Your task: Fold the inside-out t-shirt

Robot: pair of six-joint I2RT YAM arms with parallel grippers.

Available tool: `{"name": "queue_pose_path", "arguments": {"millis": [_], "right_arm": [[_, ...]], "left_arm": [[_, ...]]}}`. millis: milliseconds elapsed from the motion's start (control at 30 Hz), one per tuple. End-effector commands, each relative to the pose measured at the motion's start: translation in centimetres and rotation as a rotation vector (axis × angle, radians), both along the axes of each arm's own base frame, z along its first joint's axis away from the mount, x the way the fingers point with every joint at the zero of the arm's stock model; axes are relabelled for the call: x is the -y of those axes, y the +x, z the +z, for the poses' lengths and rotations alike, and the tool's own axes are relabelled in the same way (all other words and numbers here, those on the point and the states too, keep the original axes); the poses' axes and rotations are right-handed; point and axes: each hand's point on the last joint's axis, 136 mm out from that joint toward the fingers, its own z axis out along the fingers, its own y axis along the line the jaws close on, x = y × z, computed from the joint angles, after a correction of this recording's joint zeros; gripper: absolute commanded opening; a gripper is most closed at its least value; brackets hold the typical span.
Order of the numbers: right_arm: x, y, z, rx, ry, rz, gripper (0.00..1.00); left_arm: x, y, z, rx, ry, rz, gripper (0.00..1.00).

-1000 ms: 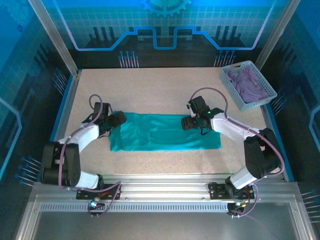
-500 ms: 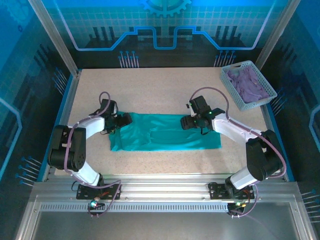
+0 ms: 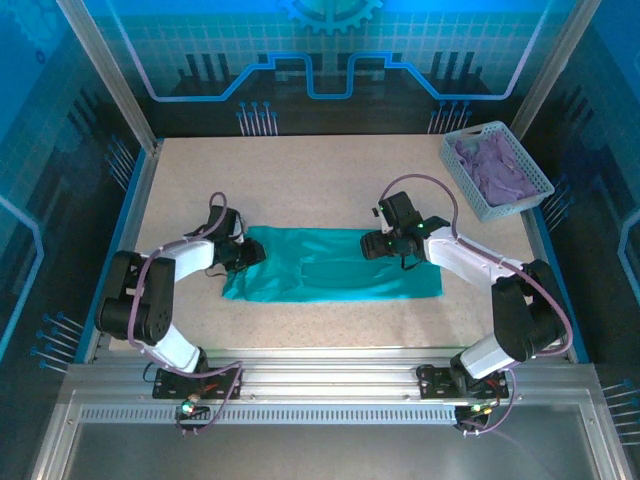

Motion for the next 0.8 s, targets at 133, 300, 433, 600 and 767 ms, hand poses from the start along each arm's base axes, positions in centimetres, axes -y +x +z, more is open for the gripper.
{"name": "queue_pose_path", "arguments": {"millis": [133, 300, 433, 600, 767], "right_arm": [[-0.2, -0.3, 0.9, 0.018, 0.02, -0.003, 0.78], [-0.5, -0.5, 1.6, 0.034, 0.035, 0.014, 0.78], [-0.1, -1.1, 2.1, 0.042, 0.04, 0.03, 0.78], [0.2, -2.0, 2.8, 0.052, 0.053, 0.048, 0.78], [0.1, -2.7, 3.1, 0.034, 0.084, 0.063, 0.78]], "left_arm": [[-0.8, 0.7, 0.8, 0.031, -0.009, 0.039, 0.0], [-2.8, 1.9, 3.7, 0.081, 0.067, 0.116, 0.0], [-6.9, 2.5, 5.4, 0.069, 0.226, 0.186, 0.0], [-14.4, 2.3, 8.0, 0.023, 0.523, 0.266, 0.0], [-19.7, 2.8, 11.6, 0.015, 0.766, 0.321, 0.0]]}}
